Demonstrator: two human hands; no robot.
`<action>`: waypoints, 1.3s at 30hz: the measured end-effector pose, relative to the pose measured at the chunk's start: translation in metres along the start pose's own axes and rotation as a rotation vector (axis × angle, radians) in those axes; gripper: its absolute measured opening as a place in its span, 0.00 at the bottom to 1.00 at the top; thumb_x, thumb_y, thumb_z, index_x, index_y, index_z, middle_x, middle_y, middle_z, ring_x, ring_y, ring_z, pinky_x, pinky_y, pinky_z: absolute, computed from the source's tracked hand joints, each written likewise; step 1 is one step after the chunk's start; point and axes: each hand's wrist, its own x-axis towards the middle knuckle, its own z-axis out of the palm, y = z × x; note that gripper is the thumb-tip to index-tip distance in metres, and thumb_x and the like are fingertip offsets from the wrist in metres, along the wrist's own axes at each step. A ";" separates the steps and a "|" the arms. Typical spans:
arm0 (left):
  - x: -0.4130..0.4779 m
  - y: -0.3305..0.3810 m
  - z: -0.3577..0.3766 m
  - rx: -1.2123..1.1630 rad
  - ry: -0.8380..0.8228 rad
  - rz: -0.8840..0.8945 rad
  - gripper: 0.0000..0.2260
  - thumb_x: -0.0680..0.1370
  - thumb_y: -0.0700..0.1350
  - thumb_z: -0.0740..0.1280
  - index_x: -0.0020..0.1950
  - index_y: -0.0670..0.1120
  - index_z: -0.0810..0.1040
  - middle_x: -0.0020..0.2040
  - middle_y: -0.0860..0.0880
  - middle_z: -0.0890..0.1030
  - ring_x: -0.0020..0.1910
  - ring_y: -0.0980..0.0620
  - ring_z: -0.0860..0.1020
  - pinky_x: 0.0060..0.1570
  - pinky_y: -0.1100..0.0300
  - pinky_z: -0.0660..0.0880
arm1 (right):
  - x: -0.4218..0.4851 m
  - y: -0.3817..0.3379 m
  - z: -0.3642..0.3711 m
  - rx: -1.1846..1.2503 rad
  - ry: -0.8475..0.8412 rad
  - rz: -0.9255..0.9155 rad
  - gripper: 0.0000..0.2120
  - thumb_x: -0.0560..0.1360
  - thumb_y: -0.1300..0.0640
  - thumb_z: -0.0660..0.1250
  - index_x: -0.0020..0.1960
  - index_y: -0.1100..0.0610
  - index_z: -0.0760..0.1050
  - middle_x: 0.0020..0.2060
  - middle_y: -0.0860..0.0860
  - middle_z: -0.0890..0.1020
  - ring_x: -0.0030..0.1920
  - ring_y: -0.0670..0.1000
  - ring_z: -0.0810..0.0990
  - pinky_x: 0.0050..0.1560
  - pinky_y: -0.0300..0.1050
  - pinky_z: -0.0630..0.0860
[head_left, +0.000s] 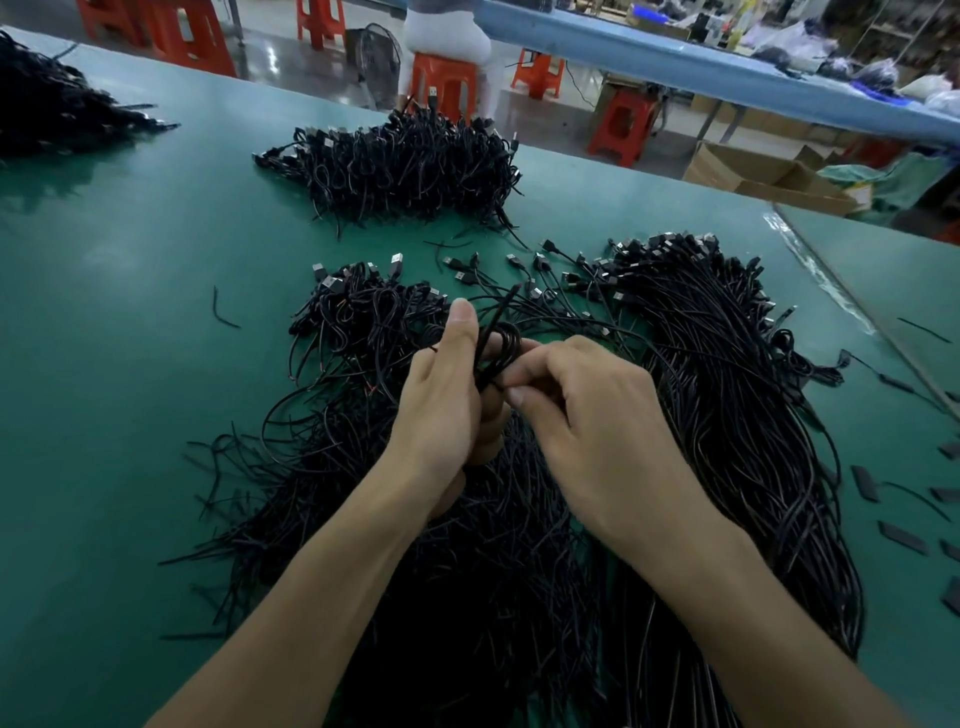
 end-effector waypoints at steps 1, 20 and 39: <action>0.000 0.000 0.001 0.006 0.038 -0.048 0.29 0.82 0.64 0.54 0.26 0.52 0.75 0.22 0.54 0.61 0.20 0.54 0.55 0.22 0.66 0.55 | -0.002 0.000 0.002 -0.063 0.012 -0.055 0.05 0.78 0.62 0.68 0.51 0.54 0.80 0.48 0.46 0.78 0.51 0.44 0.76 0.54 0.33 0.72; 0.003 0.002 -0.013 -0.114 -0.446 -0.577 0.28 0.71 0.74 0.57 0.31 0.51 0.59 0.25 0.54 0.57 0.20 0.59 0.54 0.19 0.73 0.54 | 0.013 0.016 -0.020 -0.243 -0.234 -0.411 0.03 0.77 0.63 0.68 0.49 0.59 0.81 0.47 0.51 0.79 0.49 0.51 0.77 0.51 0.50 0.77; -0.003 0.001 -0.017 0.301 -0.635 -0.402 0.11 0.74 0.35 0.70 0.37 0.44 0.71 0.28 0.53 0.63 0.23 0.59 0.59 0.21 0.68 0.56 | 0.012 0.015 -0.029 -0.302 -0.332 -0.606 0.06 0.72 0.67 0.72 0.47 0.59 0.83 0.46 0.51 0.82 0.48 0.53 0.78 0.44 0.53 0.78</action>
